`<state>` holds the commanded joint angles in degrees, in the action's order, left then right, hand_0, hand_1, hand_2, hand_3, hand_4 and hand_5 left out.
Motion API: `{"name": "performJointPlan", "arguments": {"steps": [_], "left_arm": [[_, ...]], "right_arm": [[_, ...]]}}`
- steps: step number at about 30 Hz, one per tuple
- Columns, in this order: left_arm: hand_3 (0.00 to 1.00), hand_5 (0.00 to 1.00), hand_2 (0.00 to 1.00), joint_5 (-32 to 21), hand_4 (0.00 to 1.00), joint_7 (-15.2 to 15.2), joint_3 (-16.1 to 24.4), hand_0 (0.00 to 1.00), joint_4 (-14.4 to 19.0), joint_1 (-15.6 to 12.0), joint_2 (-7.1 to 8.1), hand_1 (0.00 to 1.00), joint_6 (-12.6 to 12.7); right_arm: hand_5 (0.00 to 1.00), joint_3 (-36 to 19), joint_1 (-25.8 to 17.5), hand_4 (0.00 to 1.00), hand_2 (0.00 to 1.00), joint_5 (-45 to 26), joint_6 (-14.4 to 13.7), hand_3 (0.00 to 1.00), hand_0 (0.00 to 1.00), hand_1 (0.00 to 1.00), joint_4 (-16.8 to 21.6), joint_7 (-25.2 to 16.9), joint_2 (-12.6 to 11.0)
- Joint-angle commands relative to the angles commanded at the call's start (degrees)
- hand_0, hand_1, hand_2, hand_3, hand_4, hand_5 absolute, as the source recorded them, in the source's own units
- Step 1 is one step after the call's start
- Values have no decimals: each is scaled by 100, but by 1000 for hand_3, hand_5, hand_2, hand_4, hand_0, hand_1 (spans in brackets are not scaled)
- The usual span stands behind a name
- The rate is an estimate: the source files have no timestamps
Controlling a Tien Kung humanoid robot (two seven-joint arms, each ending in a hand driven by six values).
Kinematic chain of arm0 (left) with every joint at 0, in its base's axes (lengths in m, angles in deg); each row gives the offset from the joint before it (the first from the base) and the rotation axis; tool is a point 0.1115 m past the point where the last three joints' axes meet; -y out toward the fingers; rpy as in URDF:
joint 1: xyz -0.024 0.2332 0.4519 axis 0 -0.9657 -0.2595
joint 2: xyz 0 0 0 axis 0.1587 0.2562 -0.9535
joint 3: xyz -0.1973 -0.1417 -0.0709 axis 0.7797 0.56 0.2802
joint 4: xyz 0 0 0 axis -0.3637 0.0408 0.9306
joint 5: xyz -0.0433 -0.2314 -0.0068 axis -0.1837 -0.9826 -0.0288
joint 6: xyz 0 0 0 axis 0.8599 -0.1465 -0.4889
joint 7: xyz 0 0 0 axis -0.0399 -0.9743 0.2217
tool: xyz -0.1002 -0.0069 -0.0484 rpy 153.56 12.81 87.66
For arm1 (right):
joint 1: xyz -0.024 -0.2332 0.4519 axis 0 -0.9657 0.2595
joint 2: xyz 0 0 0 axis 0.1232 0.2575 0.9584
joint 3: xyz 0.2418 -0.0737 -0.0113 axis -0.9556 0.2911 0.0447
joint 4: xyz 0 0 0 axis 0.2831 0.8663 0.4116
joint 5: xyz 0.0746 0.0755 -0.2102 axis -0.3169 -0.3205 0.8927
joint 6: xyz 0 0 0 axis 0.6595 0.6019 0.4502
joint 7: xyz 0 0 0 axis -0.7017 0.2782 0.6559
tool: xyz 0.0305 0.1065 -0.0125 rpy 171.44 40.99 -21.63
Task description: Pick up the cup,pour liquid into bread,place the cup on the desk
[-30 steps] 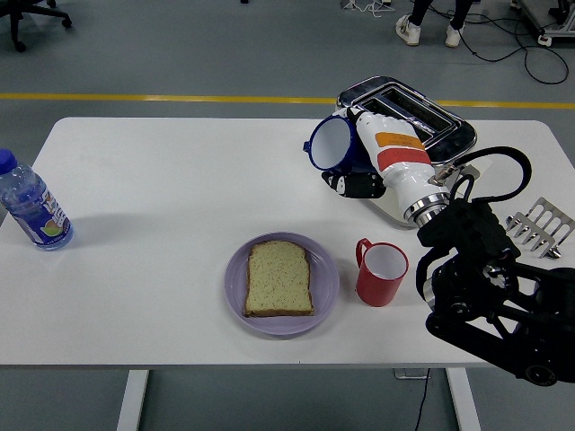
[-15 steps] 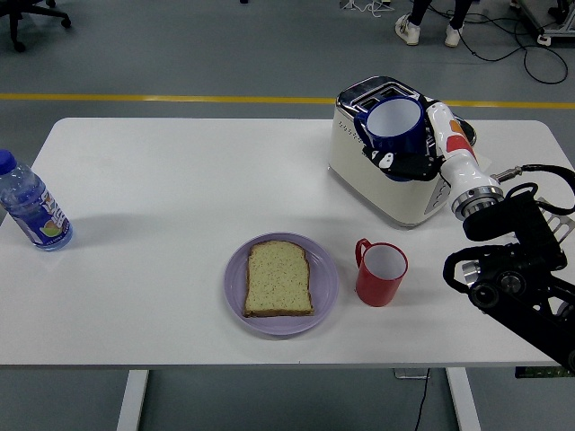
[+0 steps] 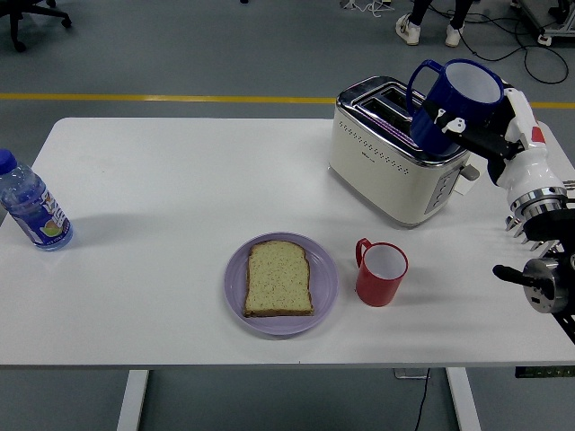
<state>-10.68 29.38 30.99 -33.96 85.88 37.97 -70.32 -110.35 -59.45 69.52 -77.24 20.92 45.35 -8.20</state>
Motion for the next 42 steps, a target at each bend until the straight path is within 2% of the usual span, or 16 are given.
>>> {"name": "performJointPlan", "arguments": {"steps": [3,6,12,24,28,34,38,42], "left_arm": [[551,836,657,3,322,0,-5,636,-1,-1,0,646,0],[550,836,657,6,322,-1,-16,635,-1,-2,-2,646,-1],[551,836,656,14,322,0,-43,635,-2,-20,-6,646,-2],[550,837,657,5,322,1,-117,636,-4,-63,-13,646,-3],[551,837,657,7,322,2,-130,636,-2,-65,-13,646,-3],[550,837,657,9,321,1,-154,636,-4,-68,-13,646,-3],[550,837,657,11,321,1,-150,636,-3,-63,-13,646,-3],[550,837,657,24,322,2,-112,636,-3,-39,-13,646,-2]], "right_arm": [[2,-320,-176,566,550,-569,139,560,473,427,-54,-61,11],[2,-622,-349,565,550,-576,156,559,472,428,-130,-124,45],[2,-1104,-745,560,554,-208,72,560,478,432,-408,-342,93],[2,-1340,-1303,557,553,275,-21,559,477,430,-1003,-717,181],[2,-1382,-1435,557,550,934,-324,559,474,428,-1246,-800,248],[2,-1429,-1627,557,548,1554,-463,558,473,428,-1688,-1277,501],[2,-1406,-1701,557,548,1410,-494,558,473,428,-1885,-1667,621],[2,-1269,-1824,556,549,1010,-463,559,473,429,-2179,-2326,834]]}}
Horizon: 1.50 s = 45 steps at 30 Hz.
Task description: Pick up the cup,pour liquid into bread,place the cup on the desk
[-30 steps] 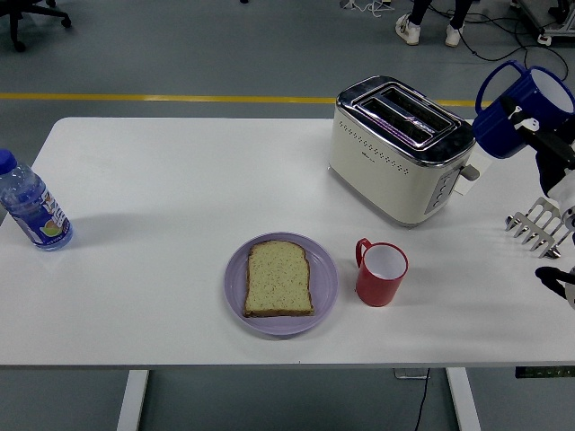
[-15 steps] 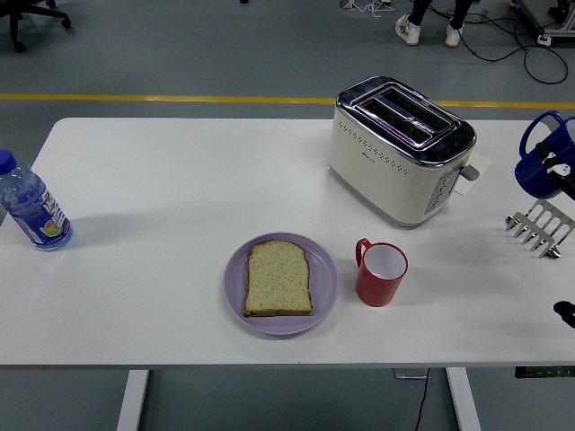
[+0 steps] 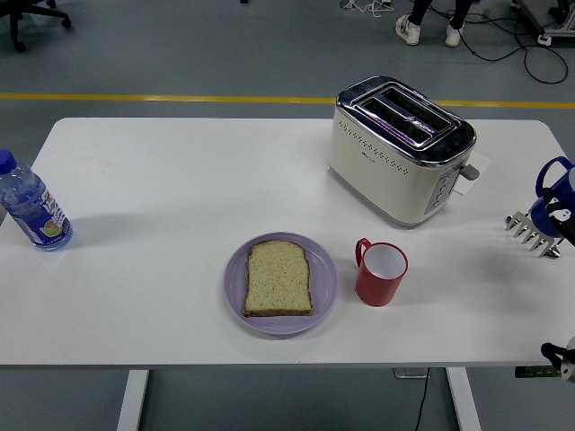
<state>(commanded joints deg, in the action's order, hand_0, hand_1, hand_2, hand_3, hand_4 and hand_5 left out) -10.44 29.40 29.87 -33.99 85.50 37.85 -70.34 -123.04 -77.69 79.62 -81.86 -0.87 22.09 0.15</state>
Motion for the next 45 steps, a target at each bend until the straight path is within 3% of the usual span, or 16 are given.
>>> {"name": "performJointPlan", "arguments": {"steps": [7,24,36,45], "left_arm": [[550,837,655,19,321,0,23,636,0,44,0,646,1],[550,837,656,28,321,-4,61,636,-3,81,10,646,-1],[551,836,656,26,321,-5,69,635,-3,92,12,646,-2],[551,837,657,20,321,-4,45,637,-5,92,8,646,-3]], "right_arm": [[2,174,-31,556,548,-220,108,557,473,427,-396,-573,227],[2,845,15,555,545,-195,230,557,476,427,-866,-626,360],[2,1301,98,546,545,-10,482,557,477,428,-1315,-821,375],[2,1407,283,545,546,-30,471,556,481,430,-1699,-989,573]]}}
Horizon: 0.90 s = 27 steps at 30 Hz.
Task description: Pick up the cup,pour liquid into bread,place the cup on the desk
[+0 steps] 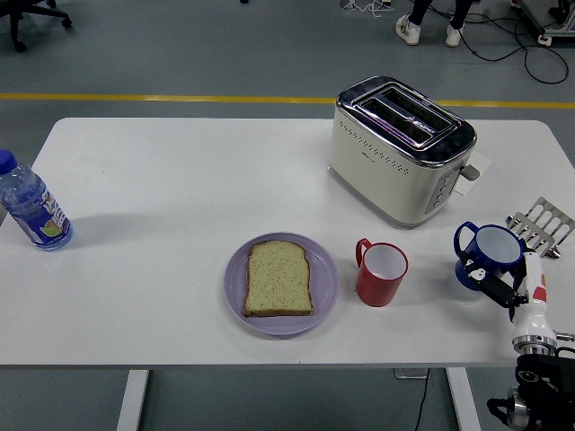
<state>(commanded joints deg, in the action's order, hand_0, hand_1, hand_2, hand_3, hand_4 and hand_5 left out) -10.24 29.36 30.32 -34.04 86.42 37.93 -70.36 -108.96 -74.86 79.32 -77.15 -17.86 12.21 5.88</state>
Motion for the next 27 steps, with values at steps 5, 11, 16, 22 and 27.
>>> {"name": "performJointPlan", "arguments": {"steps": [5,11,16,22,27], "left_arm": [[552,837,657,-10,321,-1,4,636,1,-6,-3,646,-1],[551,837,656,-22,322,-1,-24,636,0,-31,-7,646,-2],[553,838,657,-31,323,-1,-70,636,2,-57,-8,646,-4],[553,837,656,-33,322,0,-104,636,2,-75,-8,646,-5],[553,837,656,-35,322,1,-114,636,1,-86,-8,646,-3]], "right_arm": [[2,95,69,547,547,-54,-22,557,488,434,-234,-65,97],[2,243,102,547,551,-202,-48,557,495,436,-433,-180,154],[2,337,120,566,557,-289,-60,559,483,444,-538,-244,183],[2,404,142,610,559,-300,-83,564,456,442,-607,-256,202],[2,421,160,661,557,-285,-103,577,462,439,-643,-254,219]]}}
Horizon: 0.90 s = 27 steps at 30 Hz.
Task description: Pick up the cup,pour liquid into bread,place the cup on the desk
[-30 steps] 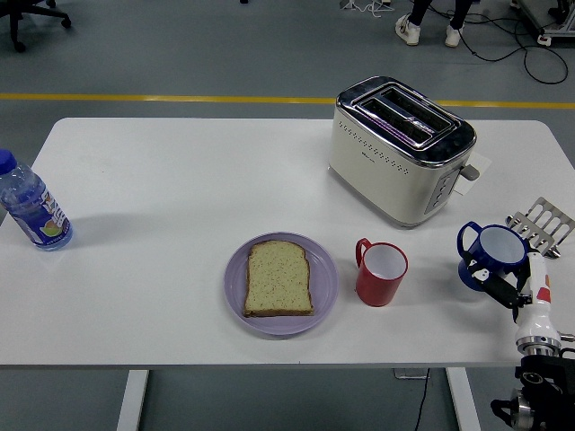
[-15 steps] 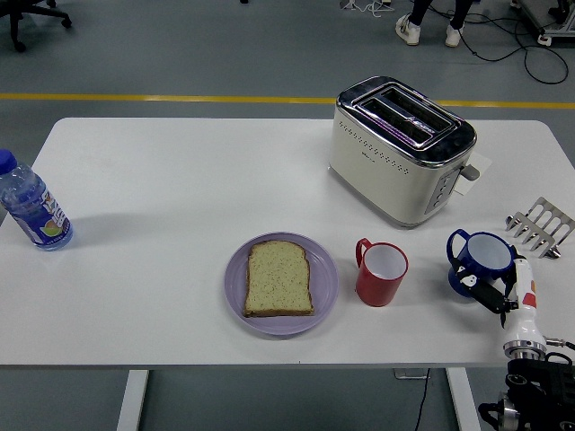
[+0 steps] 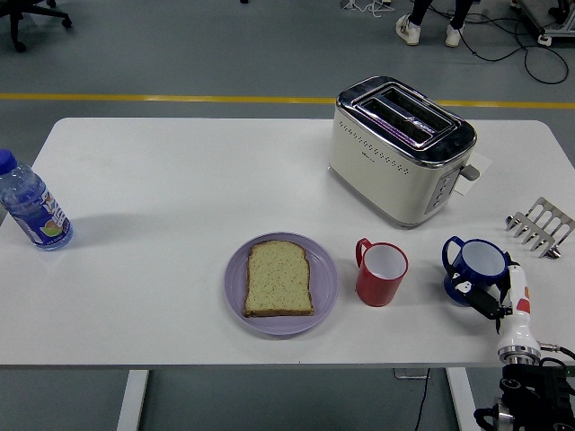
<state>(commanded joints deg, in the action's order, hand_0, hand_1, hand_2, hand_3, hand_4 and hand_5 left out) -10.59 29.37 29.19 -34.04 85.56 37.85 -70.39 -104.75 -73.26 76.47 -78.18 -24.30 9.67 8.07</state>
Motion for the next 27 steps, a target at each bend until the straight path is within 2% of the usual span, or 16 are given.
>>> {"name": "performJointPlan", "arguments": {"steps": [3,4,15,16,27], "left_arm": [[553,837,656,3,322,1,-5,636,1,-5,0,646,0],[554,838,657,3,322,1,-7,636,1,-6,0,646,0],[552,839,657,16,323,3,13,636,2,5,0,646,1],[551,837,656,17,323,3,13,635,2,5,0,646,1],[553,838,657,43,321,6,76,635,4,58,0,646,4]], "right_arm": [[2,10,21,661,557,-14,-3,577,462,439,-29,-15,6],[2,14,24,717,554,-19,-5,617,472,434,-34,-18,7],[2,38,73,740,554,32,8,645,481,430,-94,27,19],[2,38,73,768,573,35,9,707,499,441,-95,29,19],[2,26,173,781,598,146,-38,734,536,474,-149,99,17]]}}
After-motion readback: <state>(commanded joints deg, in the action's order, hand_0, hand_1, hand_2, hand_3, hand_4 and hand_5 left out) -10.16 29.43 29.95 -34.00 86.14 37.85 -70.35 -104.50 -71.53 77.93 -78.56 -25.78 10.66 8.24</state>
